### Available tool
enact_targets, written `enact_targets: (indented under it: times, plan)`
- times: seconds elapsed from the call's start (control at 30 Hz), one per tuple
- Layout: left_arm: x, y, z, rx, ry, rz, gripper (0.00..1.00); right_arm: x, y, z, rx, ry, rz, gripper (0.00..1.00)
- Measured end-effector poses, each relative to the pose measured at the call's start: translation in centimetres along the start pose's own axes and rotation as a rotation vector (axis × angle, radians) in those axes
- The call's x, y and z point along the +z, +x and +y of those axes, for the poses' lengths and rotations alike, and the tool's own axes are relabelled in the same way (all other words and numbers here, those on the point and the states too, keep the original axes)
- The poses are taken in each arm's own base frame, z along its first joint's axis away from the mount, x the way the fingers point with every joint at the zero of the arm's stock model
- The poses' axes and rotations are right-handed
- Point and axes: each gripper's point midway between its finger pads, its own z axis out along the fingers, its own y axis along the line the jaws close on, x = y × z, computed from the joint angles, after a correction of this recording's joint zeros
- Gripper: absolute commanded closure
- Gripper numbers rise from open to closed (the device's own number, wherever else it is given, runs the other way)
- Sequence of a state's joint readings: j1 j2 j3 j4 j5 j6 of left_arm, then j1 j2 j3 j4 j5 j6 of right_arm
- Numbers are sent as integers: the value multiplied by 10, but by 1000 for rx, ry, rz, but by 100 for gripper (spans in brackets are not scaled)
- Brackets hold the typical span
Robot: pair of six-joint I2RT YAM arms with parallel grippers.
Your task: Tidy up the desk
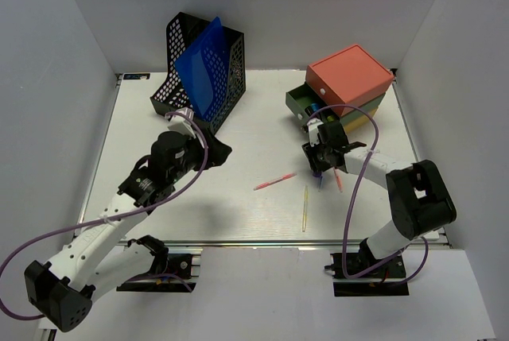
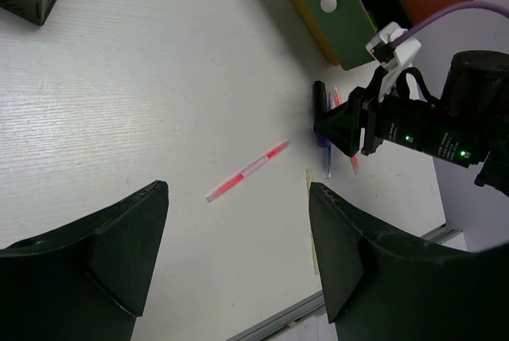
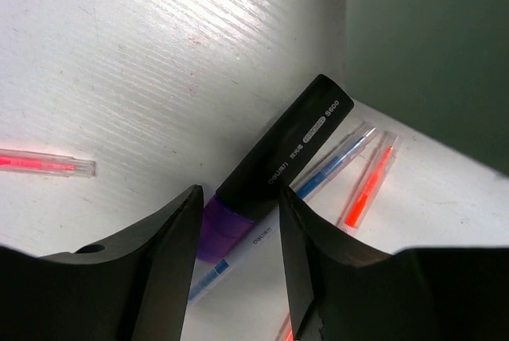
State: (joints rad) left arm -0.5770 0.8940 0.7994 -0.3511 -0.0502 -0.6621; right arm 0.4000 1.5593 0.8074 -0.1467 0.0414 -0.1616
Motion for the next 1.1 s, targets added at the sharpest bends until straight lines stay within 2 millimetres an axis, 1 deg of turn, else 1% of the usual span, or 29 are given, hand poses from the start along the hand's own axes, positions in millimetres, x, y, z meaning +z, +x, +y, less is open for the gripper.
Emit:
enact_targets:
  times: [0.17,0.27,0.6,0.7,0.73,0.8,0.83,0.9,0.97,1.0,1.03,1.1]
  plan:
    - [-5,-4,-2,-2,10,-18,19,1,2,3,-30,-4,-12,52]
    - [-6,-5,-3,-2,13,-22,19,0,13,10,-59,-23,9,52]
    - [-8,-8,-3,-3,12,-34,19,-4,17,25,-140,-74,8,51]
    - [-9,-8,-3,-3,11,-36,19,-4,18,29,-157,-98,19,54]
    - [-9,-8,-2,-3,10,-35,19,-4,17,30,-159,-105,25,60]
    - [-10,-7,-2,-3,7,-33,19,-2,16,32,-160,-119,36,67]
    - [-10,-7,-1,-2,6,-33,19,-1,14,33,-161,-121,37,72]
    - [-11,-7,0,-2,1,-32,19,0,12,33,-161,-122,40,78]
    - [-13,-6,1,-2,-6,-29,19,0,12,33,-160,-123,47,87]
    - [-13,-6,2,-2,-6,-29,19,0,11,33,-161,-124,51,89]
    - [-14,-6,2,-2,-9,-30,19,0,11,32,-161,-124,56,94]
    - [-15,-6,3,-2,-13,-34,19,-2,12,32,-168,-125,71,99]
